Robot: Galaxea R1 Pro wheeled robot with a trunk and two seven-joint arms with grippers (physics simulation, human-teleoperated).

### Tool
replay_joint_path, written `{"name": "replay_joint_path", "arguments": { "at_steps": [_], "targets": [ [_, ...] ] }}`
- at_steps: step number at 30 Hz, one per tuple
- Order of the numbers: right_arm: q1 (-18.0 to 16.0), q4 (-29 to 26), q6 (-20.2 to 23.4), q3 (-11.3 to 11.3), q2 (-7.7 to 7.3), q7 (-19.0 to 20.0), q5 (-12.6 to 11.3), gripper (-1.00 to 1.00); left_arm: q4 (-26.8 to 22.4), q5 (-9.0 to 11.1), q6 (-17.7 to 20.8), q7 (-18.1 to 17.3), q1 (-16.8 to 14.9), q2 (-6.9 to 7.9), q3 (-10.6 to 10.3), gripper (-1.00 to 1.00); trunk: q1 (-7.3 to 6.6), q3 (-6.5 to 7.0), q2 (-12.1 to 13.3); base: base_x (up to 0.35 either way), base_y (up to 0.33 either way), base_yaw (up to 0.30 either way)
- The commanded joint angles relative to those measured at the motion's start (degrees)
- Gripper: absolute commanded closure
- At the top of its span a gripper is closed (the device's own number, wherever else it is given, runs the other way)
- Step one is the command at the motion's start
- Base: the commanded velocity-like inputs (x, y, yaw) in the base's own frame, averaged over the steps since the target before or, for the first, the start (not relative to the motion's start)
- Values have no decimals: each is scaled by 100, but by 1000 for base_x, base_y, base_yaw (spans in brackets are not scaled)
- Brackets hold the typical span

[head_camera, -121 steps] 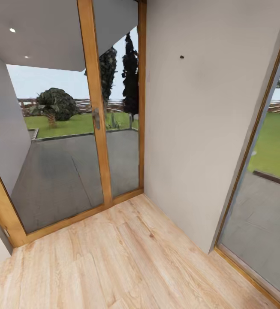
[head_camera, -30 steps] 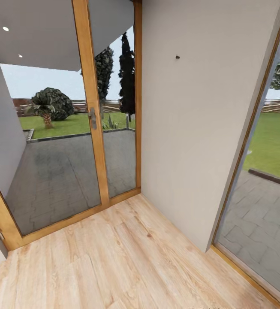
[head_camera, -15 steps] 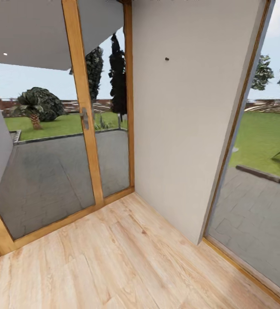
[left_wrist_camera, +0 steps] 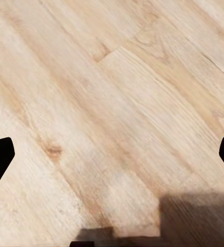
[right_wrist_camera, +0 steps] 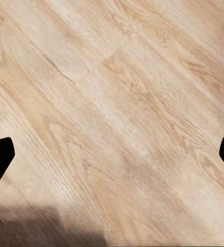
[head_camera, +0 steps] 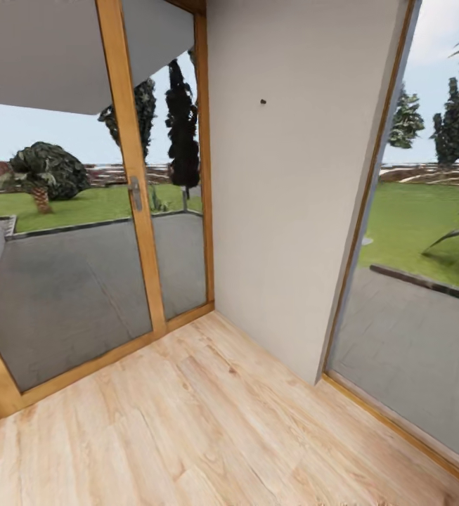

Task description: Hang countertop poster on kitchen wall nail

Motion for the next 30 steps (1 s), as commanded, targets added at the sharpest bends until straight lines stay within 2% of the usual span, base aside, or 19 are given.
{"name": "replay_joint_path", "arguments": {
  "at_steps": [1, 9, 13, 17, 23, 30],
  "targets": [
    [-5, 5, -21, -4, 1, -2, -6, -100, -3, -3, -9, -2, 3, -1, 5, -100, -1, -3, -3, -40, 27, -281],
    [-4, 5, -27, -73, 1, -8, -7, -100, 9, -4, -9, -6, 3, 0, 4, -100, -1, 16, -3, -69, 46, -293],
    [-5, -3, -29, -560, 5, -7, -3, -100, 11, -3, -9, -6, 3, 0, 3, -100, -1, 26, -3, -197, 157, -295],
    [-5, -15, -28, -907, 8, -4, 6, -100, 11, -3, -9, -6, 3, 0, 3, -100, -1, 32, -3, -228, 191, -175],
    [-4, -20, -31, -1043, 11, -3, 27, -100, 11, -3, -9, -6, 3, 0, 7, -100, -1, 34, -3, -245, 220, -47],
    [-2, -21, -36, -1051, 17, -2, 35, -100, 11, -3, -9, -6, 3, 0, 5, -100, -1, 35, -3, -251, 230, -66]
  ]
}}
